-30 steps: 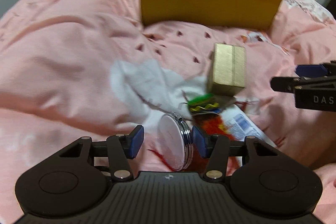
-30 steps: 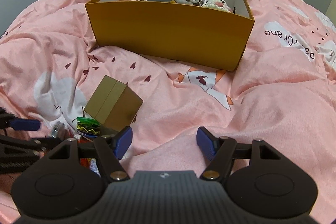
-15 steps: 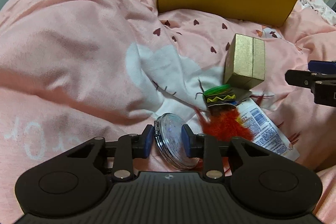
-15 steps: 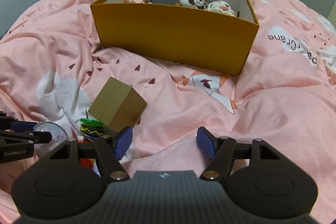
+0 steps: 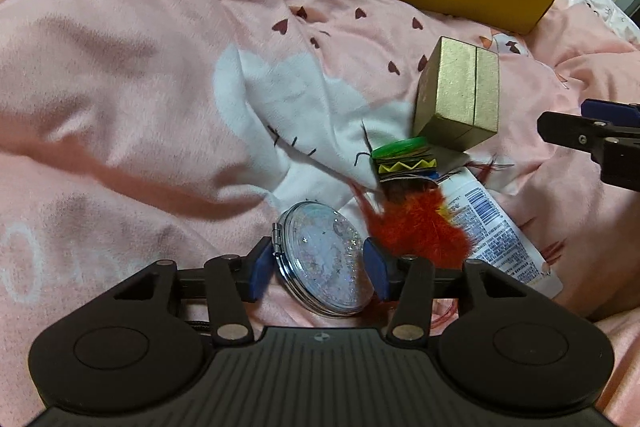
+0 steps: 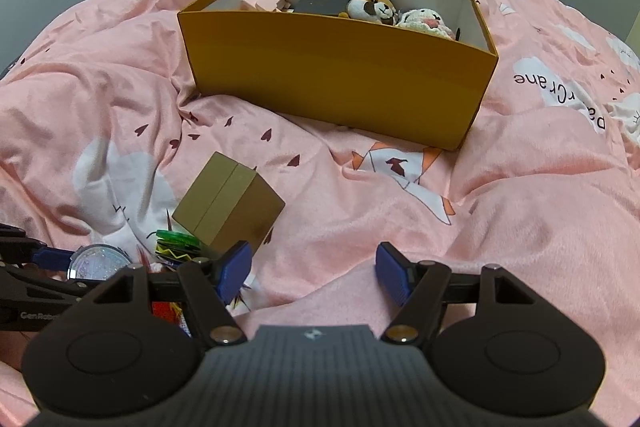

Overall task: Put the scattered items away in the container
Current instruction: 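Lower the left tool onto the round glitter mirror and grasp it, then lift the glitter mirror with the left tool while the right tool reaches the gold gift box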

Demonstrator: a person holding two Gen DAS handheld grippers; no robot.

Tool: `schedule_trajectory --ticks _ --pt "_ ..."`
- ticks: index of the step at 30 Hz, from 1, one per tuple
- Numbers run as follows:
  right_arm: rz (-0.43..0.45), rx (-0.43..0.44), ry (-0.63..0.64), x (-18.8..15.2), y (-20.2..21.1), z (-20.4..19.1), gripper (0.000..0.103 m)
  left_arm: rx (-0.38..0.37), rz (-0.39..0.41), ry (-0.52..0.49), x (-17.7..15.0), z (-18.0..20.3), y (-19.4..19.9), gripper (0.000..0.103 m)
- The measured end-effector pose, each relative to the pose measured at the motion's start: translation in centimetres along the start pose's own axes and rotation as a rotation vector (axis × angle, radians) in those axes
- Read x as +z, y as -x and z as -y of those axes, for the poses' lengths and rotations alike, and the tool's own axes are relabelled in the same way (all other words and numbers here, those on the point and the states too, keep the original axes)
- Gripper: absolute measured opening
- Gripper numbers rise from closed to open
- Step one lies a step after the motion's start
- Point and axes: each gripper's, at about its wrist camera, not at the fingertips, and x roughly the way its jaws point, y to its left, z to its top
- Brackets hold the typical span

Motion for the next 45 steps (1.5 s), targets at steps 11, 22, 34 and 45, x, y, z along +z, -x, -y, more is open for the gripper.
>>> schedule_trajectory --ticks 11,22,34,45 --pt "0.089 0.030 0.050 -0.2 0.4 -0.9 0.079 -0.042 0.018 -0.011 -0.4 0.6 0.2 0.034" --pt "0.114 0.025 0.139 0.5 0.6 -1.4 0.072 -0.108 0.143 0.035 -0.4 -0.2 1.7 0.016" --pt "0.133 0.020 0.216 1.0 0.7 -1.9 0.063 -0.163 0.312 0.133 0.9 -2.0 3.7 0.016" --pt "0.142 0.085 0.257 1.4 0.5 -2.8 0.054 -0.175 0.317 0.142 1.9 -2.0 3.2 0.016"
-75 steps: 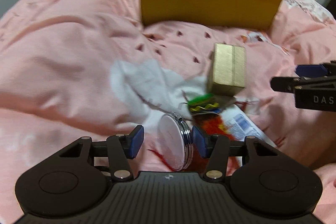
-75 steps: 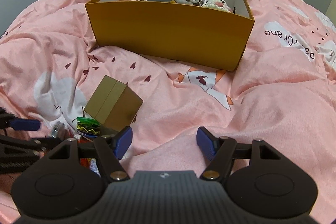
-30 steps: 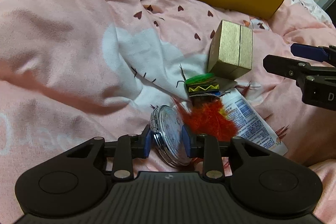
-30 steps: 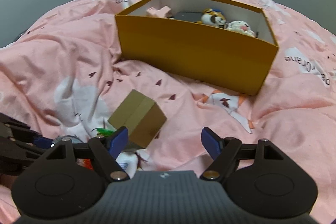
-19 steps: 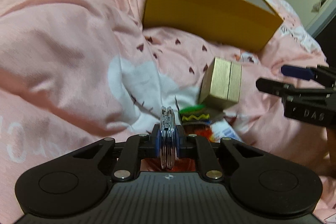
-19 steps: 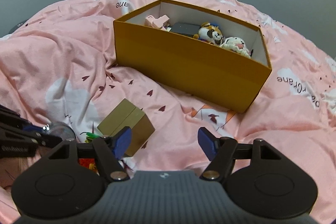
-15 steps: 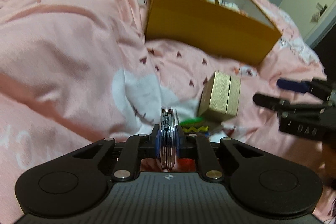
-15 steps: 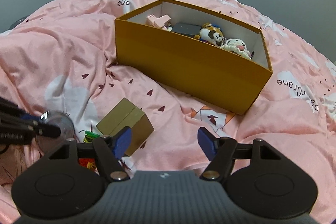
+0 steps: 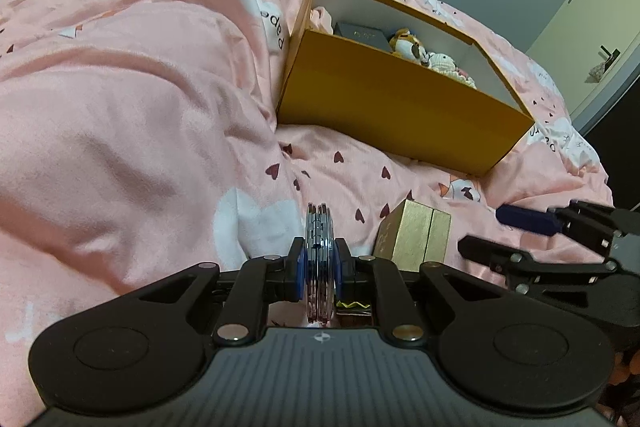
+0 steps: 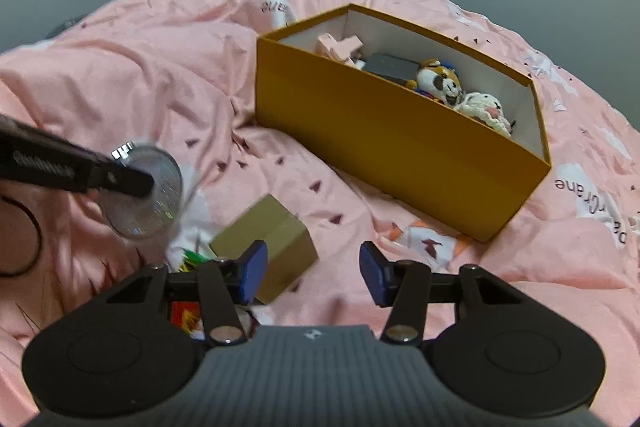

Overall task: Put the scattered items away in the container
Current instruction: 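Lift the glitter mirror with the left tool while the right tool reaches the gold gift box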

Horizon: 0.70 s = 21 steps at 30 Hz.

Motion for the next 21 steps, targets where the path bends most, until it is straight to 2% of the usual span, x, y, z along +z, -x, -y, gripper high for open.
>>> schedule_trajectory --ticks 5,9,14,18,21 --pt "0.012 0.012 0.053 1.1 -0.7 -1.5 0.053 -0.014 0.011 0.000 0.1 0.1 0.3 0.016" --pt "-0.029 -0.004 0.096 1.1 -1.9 -2.5 0.046 -0.013 0.010 0.003 0.1 0.1 0.4 0.016" --pt "-0.066 0.005 0.051 0.6 -2.4 -1.6 0.032 -0.024 0.004 0.006 0.0 0.1 0.1 0.016" --pt "-0.073 0.079 -0.017 0.4 -2.7 -1.1 0.026 -0.022 0.003 0.013 0.0 0.0 -0.1 0.016" --pt "-0.070 0.115 -0.002 0.4 -2.9 -1.9 0.026 -0.014 0.001 0.022 -0.1 -0.2 -0.2 0.016"
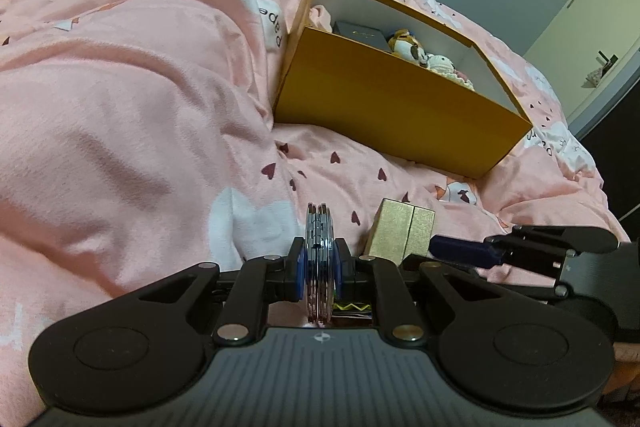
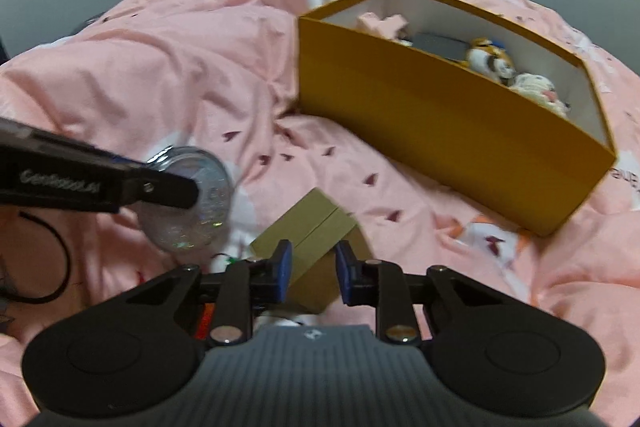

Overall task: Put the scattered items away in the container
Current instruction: 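Lift the glitter mirror with the left tool while the right tool reaches the gold gift box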

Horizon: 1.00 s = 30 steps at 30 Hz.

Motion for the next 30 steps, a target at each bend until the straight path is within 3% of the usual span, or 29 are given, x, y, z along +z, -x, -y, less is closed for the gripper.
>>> schedule_trajectory --ticks 10,17,22,30 --pt "-0.020 -0.006 -0.019 -0.3 -0.2 0.3 0.027 -0.001 -0.013 0.006 0.1 -0.2 -0.2 0.016" --pt "-0.056 -0.116 -0.062 -1.0 0.5 2.3 0.026 -0.133 -0.021 0.007 0.4 0.9 -0.6 0.016" --pt "-0.075 -0.144 -0.093 -1.5 0.5 3.1 0.026 -0.214 -0.058 0.024 0.6 1.9 -2.2 0.016" --pt "-0.065 -0.147 -0.157 -1.9 1.4 4.4 0.027 -0.258 -0.080 0.021 0.6 3.1 -3.2 0.015"
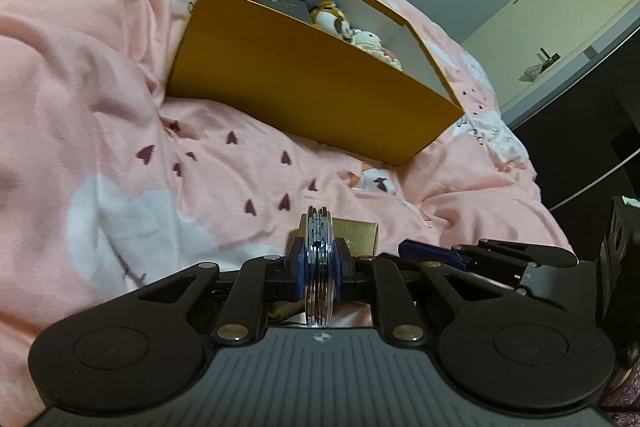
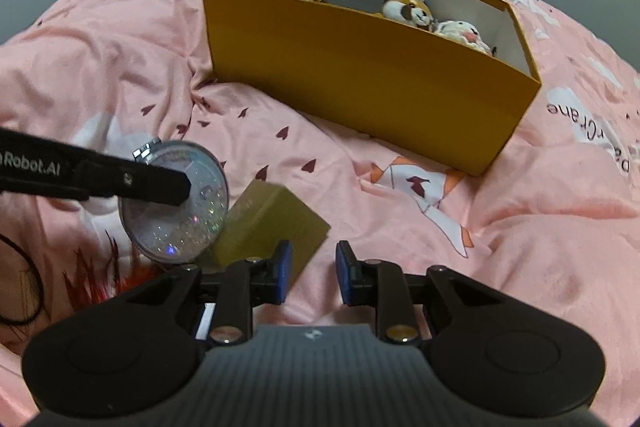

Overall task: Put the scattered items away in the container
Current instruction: 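Hold the glitter mirror in the left tool while the right tool approaches the gold gift box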

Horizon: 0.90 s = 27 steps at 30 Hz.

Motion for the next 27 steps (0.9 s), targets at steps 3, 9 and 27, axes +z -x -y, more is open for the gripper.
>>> schedule_trajectory --ticks 3,9,27 --pt "0.035 0.009 -0.013 0.3 0.9 0.4 0.028 -0.006 -0.006 0.002 0.0 0.1 -0.1 0.015" --pt "0.082 0.105 0.160 0.3 2.1 -1.0 0.057 -0.013 -0.010 0.007 0.1 0.0 -0.3 0.015" --pt "0.061 0.016 0.740 -1.6 -1.6 -5.5 0.068 0.066 -0.007 -0.013 -0.1 0.2 -0.2 0.015"
